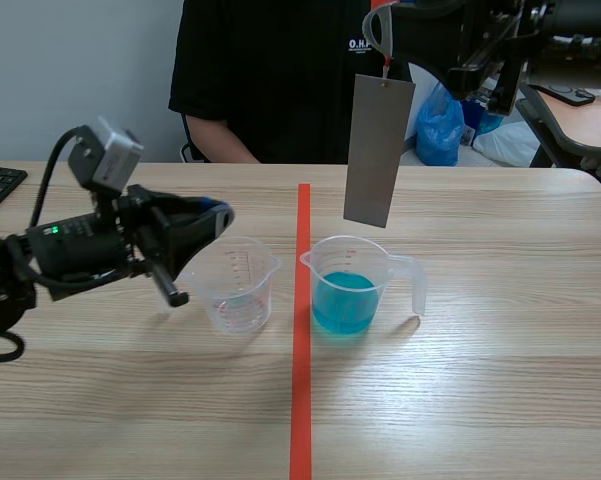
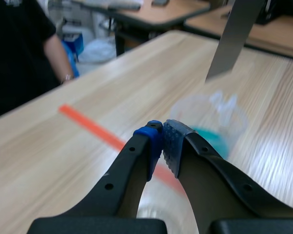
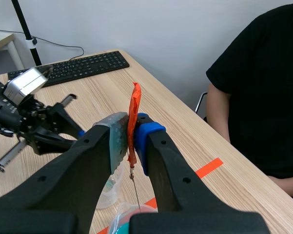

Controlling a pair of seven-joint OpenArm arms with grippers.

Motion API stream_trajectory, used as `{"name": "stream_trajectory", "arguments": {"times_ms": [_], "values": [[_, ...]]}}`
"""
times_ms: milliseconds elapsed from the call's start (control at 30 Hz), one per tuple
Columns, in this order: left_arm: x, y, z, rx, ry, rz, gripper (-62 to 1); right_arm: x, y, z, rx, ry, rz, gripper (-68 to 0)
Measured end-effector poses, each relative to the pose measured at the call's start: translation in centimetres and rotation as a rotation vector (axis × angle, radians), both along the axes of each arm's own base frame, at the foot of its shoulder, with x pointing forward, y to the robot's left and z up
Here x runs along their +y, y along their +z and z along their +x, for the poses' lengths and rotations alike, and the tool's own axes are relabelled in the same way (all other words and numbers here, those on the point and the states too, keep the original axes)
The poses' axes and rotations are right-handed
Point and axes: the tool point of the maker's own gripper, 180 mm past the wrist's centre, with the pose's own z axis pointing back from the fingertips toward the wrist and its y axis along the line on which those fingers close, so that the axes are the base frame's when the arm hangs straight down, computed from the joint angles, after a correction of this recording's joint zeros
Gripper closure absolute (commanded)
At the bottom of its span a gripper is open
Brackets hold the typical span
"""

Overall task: Do the redox reaction experiment.
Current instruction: 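Point at the plate with the left hand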

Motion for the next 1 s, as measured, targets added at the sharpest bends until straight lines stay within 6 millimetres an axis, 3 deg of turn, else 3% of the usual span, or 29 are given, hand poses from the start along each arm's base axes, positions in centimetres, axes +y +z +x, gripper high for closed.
{"name": "stream_trajectory", "arguments": {"times_ms": [100,267,467,600,867,1000], "values": [[3.4,-1.7,-1.2,0.042,0.043,0.062,-3.8,0.0,0.0,0.0,0.0,0.0,0.0,-1.5],[8.7,-2.3,-3.2,0.052,0.132,0.082,-3.8,0.0,0.0,0.0,0.0,0.0,0.0,-1.5],[13.0,-2.9,-6.2,0.073,0.242,0.063,-3.8,0.0,0.0,0.0,0.0,0.0,0.0,-1.5],[14.5,-3.1,-8.9,0.078,0.274,0.061,-3.8,0.0,0.0,0.0,0.001,0.0,-0.001,-1.5],[14.9,-2.8,-13.9,0.044,0.288,0.115,-3.8,0.0,-0.1,0.0,0.0,-0.001,-0.004,-1.5],[15.6,-3.7,-16.3,0.037,0.34,0.199,-3.9,0.0,-0.1,0.0,0.0,-0.001,-0.004,-1.5]]}}
